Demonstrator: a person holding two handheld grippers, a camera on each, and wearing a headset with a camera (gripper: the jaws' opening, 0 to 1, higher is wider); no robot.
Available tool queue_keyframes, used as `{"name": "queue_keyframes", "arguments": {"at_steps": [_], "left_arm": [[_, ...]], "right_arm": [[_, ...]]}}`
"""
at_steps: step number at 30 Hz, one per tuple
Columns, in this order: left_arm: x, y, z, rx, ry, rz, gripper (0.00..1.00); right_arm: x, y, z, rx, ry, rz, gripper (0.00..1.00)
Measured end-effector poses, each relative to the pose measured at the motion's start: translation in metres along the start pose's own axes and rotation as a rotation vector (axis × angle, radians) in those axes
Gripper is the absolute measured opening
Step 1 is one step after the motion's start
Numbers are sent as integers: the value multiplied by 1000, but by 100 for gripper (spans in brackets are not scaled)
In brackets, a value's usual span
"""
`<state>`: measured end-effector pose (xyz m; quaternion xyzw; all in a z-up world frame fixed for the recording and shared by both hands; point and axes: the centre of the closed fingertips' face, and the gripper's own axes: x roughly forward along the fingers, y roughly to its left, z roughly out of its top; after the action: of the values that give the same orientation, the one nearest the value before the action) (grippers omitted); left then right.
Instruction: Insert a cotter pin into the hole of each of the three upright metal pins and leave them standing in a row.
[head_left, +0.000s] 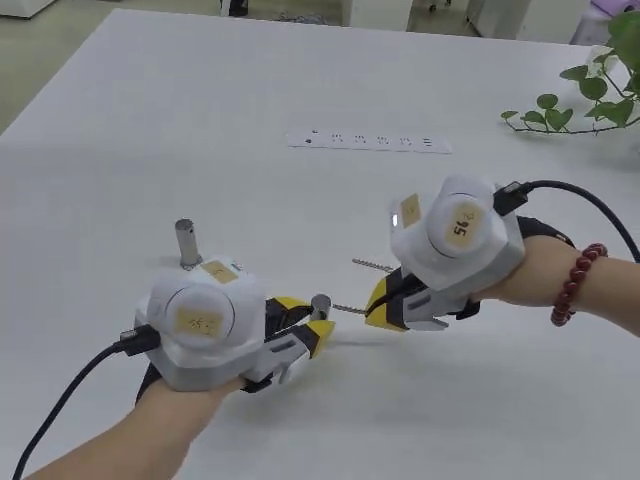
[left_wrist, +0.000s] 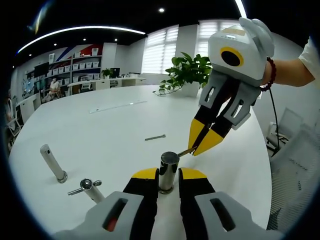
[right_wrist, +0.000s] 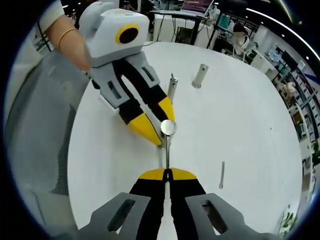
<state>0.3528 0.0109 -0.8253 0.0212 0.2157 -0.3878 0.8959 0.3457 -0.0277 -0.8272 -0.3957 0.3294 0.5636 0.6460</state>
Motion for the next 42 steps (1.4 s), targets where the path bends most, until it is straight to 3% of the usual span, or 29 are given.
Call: {"name": "queue_keyframes", "arguments": {"at_steps": [22,27,42], "left_arm": [[1,2,-3,-11,-18,31,12],[2,2,-4,-22,-20,38,12],[4,0,-4,-30,-26,43,12]], "right_arm": [[3,-3,6,-81,54,7,3],[1,-4,8,-66,71,3,3],[7,-3,24,-58,43,6,3]]}}
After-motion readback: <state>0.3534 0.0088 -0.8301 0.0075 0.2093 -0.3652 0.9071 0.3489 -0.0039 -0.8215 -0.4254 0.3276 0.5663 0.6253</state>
